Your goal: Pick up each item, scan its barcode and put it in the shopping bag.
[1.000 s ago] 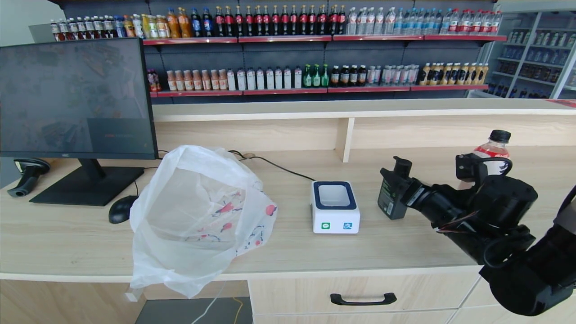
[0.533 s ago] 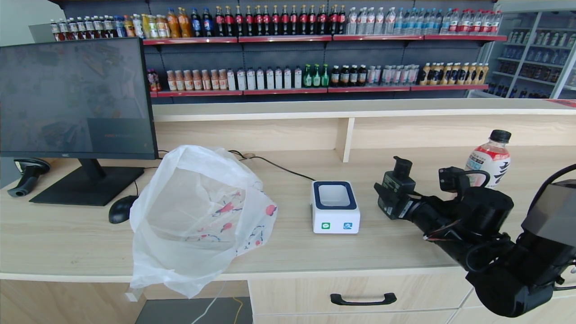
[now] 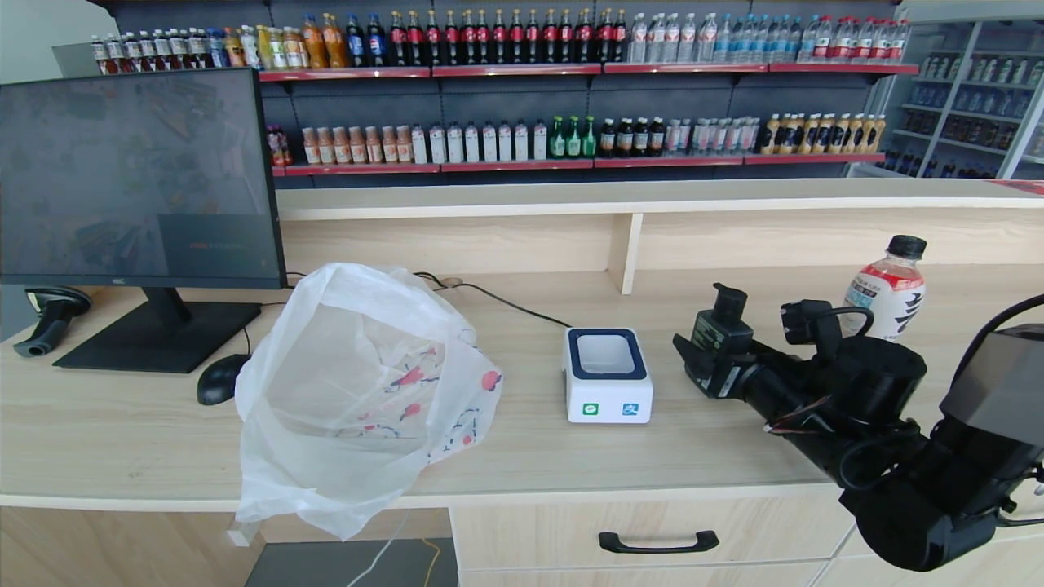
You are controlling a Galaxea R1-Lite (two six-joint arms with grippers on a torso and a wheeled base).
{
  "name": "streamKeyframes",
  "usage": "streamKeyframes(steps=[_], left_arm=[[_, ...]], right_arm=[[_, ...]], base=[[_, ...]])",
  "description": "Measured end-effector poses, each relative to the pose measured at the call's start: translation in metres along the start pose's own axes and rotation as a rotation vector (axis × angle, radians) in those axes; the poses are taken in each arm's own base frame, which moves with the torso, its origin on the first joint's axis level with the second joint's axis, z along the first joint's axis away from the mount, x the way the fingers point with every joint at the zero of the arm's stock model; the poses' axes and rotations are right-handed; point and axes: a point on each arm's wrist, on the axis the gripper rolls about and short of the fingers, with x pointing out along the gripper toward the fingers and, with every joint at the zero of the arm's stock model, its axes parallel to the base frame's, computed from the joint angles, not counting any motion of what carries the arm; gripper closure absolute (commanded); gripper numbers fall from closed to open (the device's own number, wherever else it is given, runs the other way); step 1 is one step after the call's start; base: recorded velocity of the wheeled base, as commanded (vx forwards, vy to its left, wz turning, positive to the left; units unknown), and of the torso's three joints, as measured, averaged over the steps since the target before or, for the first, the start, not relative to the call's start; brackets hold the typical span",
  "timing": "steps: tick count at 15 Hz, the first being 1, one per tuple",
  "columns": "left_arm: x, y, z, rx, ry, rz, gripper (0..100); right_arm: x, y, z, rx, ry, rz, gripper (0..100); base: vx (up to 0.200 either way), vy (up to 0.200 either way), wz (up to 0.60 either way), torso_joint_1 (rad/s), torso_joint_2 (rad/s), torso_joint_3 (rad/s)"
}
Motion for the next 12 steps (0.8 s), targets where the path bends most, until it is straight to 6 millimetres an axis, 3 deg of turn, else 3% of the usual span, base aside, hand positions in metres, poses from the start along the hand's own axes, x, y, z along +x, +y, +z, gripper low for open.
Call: streamKeyframes(steps=[12], left_arm=[[0.0, 0.0, 0.0, 0.0, 0.0, 0.0, 0]], right_arm=[[0.0024, -0.0021, -0.009, -0.12, 0.027, -0.008, 0]], base=[[0.0, 0.0, 0.0, 0.0, 0.0, 0.0]])
